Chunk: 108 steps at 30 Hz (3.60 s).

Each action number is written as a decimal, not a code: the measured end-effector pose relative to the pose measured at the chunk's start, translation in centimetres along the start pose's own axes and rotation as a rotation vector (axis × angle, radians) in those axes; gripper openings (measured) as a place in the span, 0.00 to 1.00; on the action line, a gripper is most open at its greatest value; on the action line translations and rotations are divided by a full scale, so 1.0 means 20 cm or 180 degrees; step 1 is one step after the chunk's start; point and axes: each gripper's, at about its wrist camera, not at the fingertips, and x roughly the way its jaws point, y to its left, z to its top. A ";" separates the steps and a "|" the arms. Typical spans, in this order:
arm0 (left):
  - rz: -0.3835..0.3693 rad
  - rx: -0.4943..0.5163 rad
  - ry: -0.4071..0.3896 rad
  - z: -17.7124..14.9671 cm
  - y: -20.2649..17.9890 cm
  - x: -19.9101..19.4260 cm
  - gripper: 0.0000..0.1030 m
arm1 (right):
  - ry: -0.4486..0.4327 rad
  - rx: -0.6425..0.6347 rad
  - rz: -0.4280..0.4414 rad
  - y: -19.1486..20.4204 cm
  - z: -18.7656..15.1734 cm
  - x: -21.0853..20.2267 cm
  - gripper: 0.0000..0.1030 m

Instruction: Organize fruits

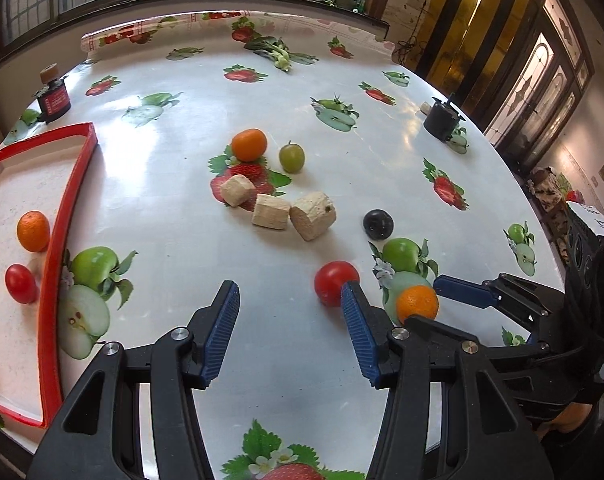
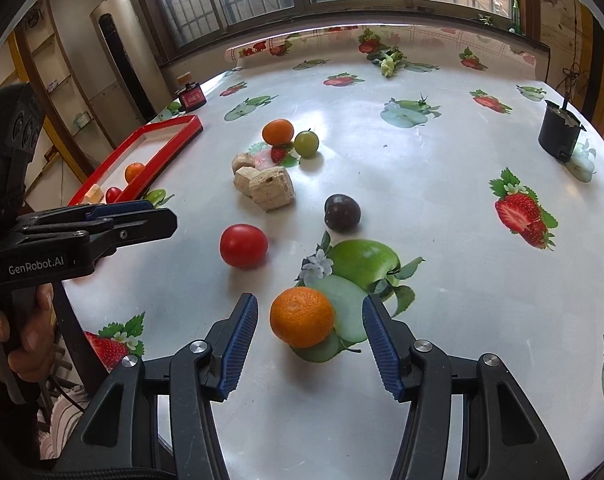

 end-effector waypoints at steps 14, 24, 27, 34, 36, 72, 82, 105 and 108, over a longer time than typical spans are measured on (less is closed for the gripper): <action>-0.0055 0.0317 0.0231 0.02 -0.19 0.23 0.37 | -0.0073 0.0211 -0.0079 -0.14 0.00 -0.05 0.34; 0.0060 0.0357 0.0113 -0.01 -0.14 0.15 0.29 | -0.0115 0.0209 -0.0059 -0.13 0.02 -0.08 0.34; 0.0100 0.0289 0.0075 -0.02 -0.09 0.11 0.29 | -0.0115 0.0171 -0.0030 -0.09 0.03 -0.07 0.34; 0.0186 0.0115 -0.0005 -0.04 0.05 0.03 0.29 | -0.0078 0.0083 0.0045 0.00 0.06 -0.03 0.34; 0.0215 0.0083 -0.0026 -0.04 0.08 0.01 0.29 | -0.0069 0.0060 0.0071 0.02 0.07 -0.01 0.34; 0.0521 -0.0320 -0.0233 -0.06 0.47 -0.21 0.29 | -0.0034 -0.0393 0.0456 0.44 0.32 0.16 0.34; 0.0655 -0.0508 -0.0272 -0.04 0.68 -0.26 0.29 | -0.0016 -0.0507 0.0592 0.60 0.45 0.26 0.34; 0.1046 -0.1006 -0.0351 0.11 1.26 -0.30 0.29 | 0.0071 -0.0754 0.0849 1.02 0.86 0.66 0.34; 0.1080 -0.1041 -0.0295 0.13 1.31 -0.26 0.29 | 0.0109 -0.0752 0.0837 1.06 0.91 0.74 0.34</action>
